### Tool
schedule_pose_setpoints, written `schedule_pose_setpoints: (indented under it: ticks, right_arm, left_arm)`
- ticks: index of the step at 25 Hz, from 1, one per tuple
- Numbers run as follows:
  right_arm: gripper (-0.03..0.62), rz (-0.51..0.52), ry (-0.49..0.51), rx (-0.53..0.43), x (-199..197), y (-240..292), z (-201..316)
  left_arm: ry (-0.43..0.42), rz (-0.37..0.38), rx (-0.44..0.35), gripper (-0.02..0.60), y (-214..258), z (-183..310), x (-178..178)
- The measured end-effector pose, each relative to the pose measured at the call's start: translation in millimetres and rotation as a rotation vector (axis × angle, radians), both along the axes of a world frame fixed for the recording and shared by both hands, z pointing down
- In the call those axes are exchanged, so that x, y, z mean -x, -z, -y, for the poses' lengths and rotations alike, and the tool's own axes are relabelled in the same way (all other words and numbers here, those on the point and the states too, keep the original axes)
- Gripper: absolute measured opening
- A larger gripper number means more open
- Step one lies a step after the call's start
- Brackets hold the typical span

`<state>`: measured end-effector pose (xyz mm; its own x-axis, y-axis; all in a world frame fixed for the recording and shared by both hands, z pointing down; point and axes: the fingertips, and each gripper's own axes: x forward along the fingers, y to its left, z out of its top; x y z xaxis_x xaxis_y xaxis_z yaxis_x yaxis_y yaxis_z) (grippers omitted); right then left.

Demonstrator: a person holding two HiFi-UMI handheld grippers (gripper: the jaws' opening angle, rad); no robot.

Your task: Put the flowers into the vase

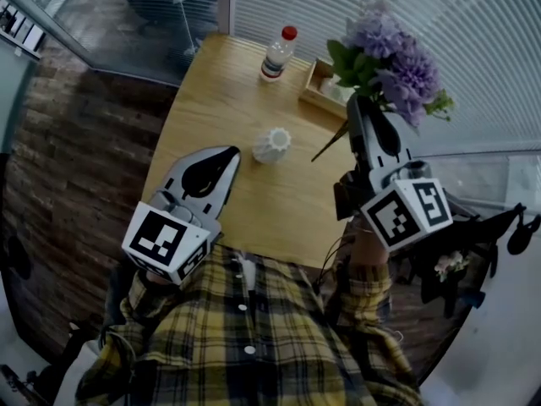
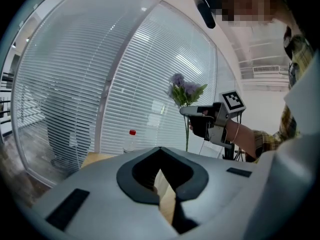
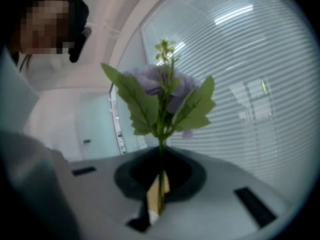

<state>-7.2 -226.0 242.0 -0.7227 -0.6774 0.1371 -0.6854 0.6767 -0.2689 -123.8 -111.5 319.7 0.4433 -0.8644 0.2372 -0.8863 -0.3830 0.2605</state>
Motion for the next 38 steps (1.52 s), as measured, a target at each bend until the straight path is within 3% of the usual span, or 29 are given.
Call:
schedule_pose_setpoints:
  ticks: [14,26,38]
  right_arm:
    - [0.015,0.175,0.054,-0.161,33.9,40.4,-14.4]
    - [0.015,0.185,0.152,-0.161,52.0,-6.4,-24.3]
    - [0.017,0.174,0.203,-0.101,56.8,-73.7,-37.8]
  left_arm:
    - [0.020,-0.003,0.006,0.009,-3.9,4.5,5.3]
    - [0.030,-0.002,0.034,0.009,-14.8,1.9,10.3]
    - [0.035,-0.001,0.048,0.009,-19.5,0.1,11.8]
